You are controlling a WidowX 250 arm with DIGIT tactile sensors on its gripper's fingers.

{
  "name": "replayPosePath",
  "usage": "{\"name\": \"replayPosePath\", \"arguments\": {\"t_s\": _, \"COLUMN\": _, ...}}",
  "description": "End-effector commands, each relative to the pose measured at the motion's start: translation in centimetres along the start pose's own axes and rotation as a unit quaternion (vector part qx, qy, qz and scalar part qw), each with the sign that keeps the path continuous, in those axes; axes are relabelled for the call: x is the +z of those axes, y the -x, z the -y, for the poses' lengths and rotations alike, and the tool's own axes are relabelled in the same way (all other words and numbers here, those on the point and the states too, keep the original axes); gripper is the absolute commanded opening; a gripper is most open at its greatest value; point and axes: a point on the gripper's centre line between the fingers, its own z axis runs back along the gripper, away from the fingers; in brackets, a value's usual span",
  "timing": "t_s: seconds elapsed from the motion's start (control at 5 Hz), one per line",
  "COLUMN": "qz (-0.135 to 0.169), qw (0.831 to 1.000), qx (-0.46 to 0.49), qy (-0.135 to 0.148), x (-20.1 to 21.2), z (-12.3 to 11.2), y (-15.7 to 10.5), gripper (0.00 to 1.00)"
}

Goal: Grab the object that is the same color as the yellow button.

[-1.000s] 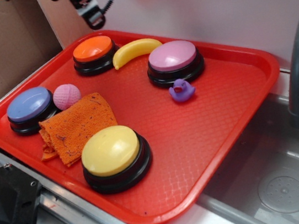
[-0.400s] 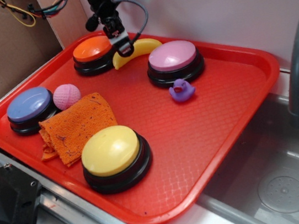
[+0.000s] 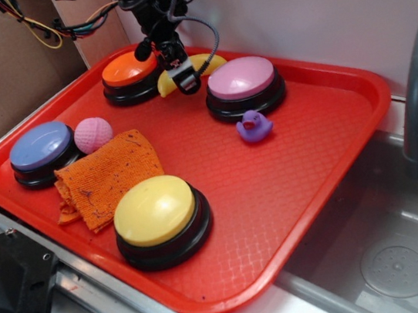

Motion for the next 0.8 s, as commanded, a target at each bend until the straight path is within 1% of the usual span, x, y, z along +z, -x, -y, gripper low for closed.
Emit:
{"name": "replayPosePath", "arguments": {"t_s": 0.0, "qz": -0.004, "qw": 1.0, "qx": -0.024, "qy": -0.01, "x": -0.2, "z": 1.2, "y": -1.5, "gripper": 0.76}}
{"name": "replayPosePath", "arguments": {"t_s": 0.2, "qz": -0.014, "qw": 0.999, "qx": -0.03, "qy": -0.006, "x": -0.2, "z": 1.1, "y": -1.2, "gripper": 0.0}}
{"name": "replayPosePath", "arguments": {"t_s": 0.4, "qz": -0.008, "qw": 1.0, "qx": 0.004, "qy": 0.005, "x": 1.3, "z": 1.1, "y": -0.4, "gripper": 0.0}}
{"name": "replayPosePath", "arguments": {"t_s": 0.6, "qz": -0.03, "qw": 0.998, "qx": 0.05, "qy": -0.012, "x": 3.4, "z": 1.4, "y": -0.5, "gripper": 0.0}}
